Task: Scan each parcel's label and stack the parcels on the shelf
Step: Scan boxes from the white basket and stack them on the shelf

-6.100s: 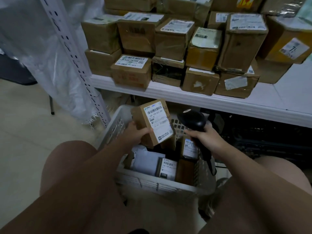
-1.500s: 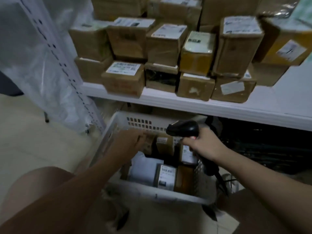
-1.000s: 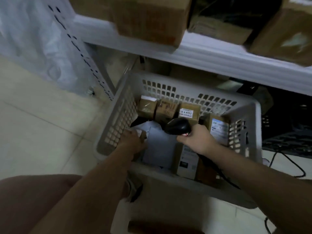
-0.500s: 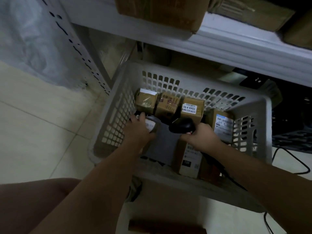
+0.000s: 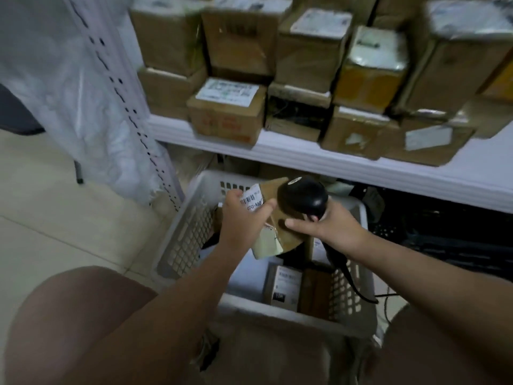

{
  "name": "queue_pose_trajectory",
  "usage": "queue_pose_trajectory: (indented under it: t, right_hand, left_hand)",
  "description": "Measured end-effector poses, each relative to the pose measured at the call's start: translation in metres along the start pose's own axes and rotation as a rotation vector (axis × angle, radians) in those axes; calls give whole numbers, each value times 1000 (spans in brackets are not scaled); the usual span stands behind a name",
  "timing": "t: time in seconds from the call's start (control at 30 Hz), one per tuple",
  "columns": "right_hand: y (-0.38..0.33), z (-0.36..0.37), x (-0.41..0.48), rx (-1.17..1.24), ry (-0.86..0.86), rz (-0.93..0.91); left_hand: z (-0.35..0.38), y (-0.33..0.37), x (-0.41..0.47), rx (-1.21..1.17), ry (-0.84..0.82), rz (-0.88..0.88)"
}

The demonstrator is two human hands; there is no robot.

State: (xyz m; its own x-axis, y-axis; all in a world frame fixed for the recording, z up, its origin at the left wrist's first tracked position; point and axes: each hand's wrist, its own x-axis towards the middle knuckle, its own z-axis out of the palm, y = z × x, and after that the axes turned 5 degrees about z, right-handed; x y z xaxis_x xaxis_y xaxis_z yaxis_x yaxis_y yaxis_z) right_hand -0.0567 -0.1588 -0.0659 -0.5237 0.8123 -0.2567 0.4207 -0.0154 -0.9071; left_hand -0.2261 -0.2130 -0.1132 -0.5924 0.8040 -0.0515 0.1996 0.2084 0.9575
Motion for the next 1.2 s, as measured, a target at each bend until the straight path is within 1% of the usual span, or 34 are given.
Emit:
queue_pose_trajectory:
  t: [0.1,0.17,0.23,0.3,0.37,0.5,0.57,0.63,0.7,0.73,0.83,0.87,0.97,1.1,1.2]
  right_hand:
    - [-11,-13,-21,79,-17,-99]
    - [-14,-20,-29,121,38,-143]
    - [-18,-30,-31,208,90,-136]
    - [-23,-43,-30,298,93,-110]
    - [-26,-52,-29,335,71,-89]
    - [-23,-50,-33,364,1,-78]
    - [-23,-48,-35,383,-5,-68]
    - [-22,-48,-35,384,-2,-43]
    - [-21,-47,-36,317,16,-2]
    - [-21,-46,-38,272,47,9]
    - [-23,-42,-44,80,208,-73]
    - [-23,-42,-45,26,227,-100]
    - [-26,-45,-51,-36,191,-102]
    - [-27,-44,-60,-47,130,-118]
    - [-26,-45,-65,-33,132,-150]
  left_hand:
    - [8,29,-17,-148,-15,-21]
    - [11,46,-29,-223,-23,-14]
    - [9,56,-35,-335,-25,-16]
    - [2,59,-33,-519,-51,-75]
    - [-2,57,-30,-670,-147,-113]
    - [-6,55,-37,-661,-403,-213]
    - [-7,50,-39,-682,-435,-257]
    - [-8,43,-39,-713,-437,-253]
    - [-6,41,-42,-683,-385,-228]
    - [-5,41,-44,-613,-345,-211]
    - [-3,34,-44,-378,-197,-152]
    - [-4,31,-43,-322,-147,-134]
    - [-8,27,-40,-230,-62,-98]
    - [-8,26,-40,-169,-67,-50]
    - [-8,22,-36,-147,-56,-35]
